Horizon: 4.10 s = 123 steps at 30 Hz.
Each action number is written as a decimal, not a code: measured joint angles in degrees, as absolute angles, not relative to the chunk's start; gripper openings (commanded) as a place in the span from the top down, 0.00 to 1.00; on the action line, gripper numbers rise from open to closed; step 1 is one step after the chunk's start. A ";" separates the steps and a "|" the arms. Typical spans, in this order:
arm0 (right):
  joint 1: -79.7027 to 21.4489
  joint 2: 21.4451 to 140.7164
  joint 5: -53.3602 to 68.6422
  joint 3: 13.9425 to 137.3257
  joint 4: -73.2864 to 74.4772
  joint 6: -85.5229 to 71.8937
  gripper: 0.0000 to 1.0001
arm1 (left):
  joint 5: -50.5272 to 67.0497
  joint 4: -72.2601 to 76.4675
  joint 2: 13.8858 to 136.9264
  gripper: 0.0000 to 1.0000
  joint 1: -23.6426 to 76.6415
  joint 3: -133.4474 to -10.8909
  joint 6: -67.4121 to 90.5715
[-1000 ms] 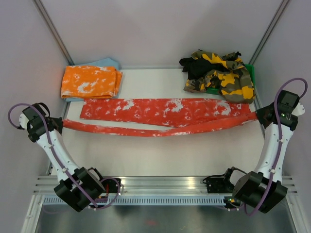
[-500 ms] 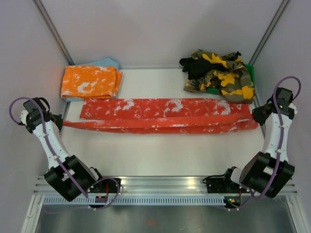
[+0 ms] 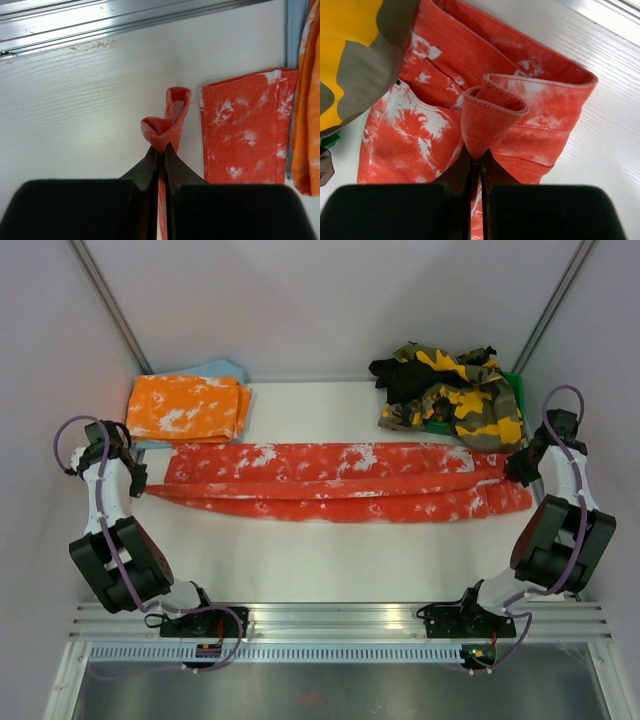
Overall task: Fold and stack the trousers
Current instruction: Fold the trousers
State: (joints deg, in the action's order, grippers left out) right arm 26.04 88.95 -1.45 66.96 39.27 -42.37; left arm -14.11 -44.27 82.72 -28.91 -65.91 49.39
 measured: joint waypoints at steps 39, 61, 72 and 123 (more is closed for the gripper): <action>21.08 109.73 -1.32 84.64 37.26 -42.98 1.00 | -18.79 -47.55 104.18 0.98 -21.32 -87.05 54.63; 20.34 113.45 -1.67 87.24 36.88 -40.84 0.37 | -20.80 -47.40 112.01 0.05 -20.58 -92.14 52.18; 17.85 105.08 5.21 96.36 36.97 -28.75 0.02 | -18.87 -43.59 101.08 0.00 -19.94 -91.24 42.83; 7.60 99.57 2.52 58.00 19.66 -23.77 0.91 | -12.23 -24.95 100.36 0.98 5.21 -63.48 41.04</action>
State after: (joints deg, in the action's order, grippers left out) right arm 7.60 99.57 2.52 58.00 19.66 -23.77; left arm -12.23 -24.95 100.36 5.21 -63.48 41.04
